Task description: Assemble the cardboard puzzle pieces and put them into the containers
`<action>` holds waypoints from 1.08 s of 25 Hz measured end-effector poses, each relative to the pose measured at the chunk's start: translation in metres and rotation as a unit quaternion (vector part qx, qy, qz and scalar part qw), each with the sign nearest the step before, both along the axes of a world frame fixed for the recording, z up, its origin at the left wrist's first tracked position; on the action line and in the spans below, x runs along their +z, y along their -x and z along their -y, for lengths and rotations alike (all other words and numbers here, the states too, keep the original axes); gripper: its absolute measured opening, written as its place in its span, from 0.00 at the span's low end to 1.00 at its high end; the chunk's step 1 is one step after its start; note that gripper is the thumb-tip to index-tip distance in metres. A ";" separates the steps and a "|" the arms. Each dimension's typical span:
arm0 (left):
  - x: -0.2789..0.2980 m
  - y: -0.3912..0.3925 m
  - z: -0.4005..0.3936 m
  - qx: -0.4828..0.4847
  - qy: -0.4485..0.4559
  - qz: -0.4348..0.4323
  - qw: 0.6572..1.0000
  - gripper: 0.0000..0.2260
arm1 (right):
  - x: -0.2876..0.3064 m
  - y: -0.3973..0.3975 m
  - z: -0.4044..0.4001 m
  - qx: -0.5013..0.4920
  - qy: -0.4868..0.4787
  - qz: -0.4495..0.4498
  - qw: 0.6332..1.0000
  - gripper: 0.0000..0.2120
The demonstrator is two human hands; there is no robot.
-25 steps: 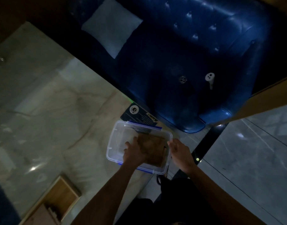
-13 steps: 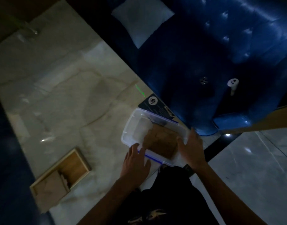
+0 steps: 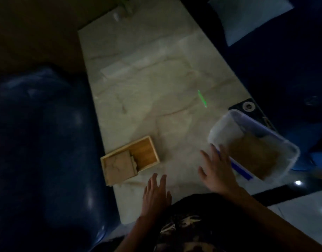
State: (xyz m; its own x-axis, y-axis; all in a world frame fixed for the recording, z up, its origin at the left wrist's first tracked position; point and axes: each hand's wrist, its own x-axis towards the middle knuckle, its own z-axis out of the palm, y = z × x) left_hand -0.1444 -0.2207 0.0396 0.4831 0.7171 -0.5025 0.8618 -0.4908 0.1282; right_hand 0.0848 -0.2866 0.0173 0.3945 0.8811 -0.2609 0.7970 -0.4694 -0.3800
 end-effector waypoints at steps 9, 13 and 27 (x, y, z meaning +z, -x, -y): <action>-0.012 0.128 -0.037 0.175 0.004 0.029 0.984 0.24 | 0.002 0.136 -0.077 0.244 0.097 0.014 0.965 0.25; -0.022 0.157 -0.059 0.251 0.006 0.074 0.965 0.23 | 0.004 0.174 -0.104 0.276 0.138 -0.001 0.951 0.27; -0.041 0.177 -0.142 0.453 0.021 0.185 0.872 0.14 | -0.008 0.204 -0.190 0.250 0.187 -0.023 0.950 0.20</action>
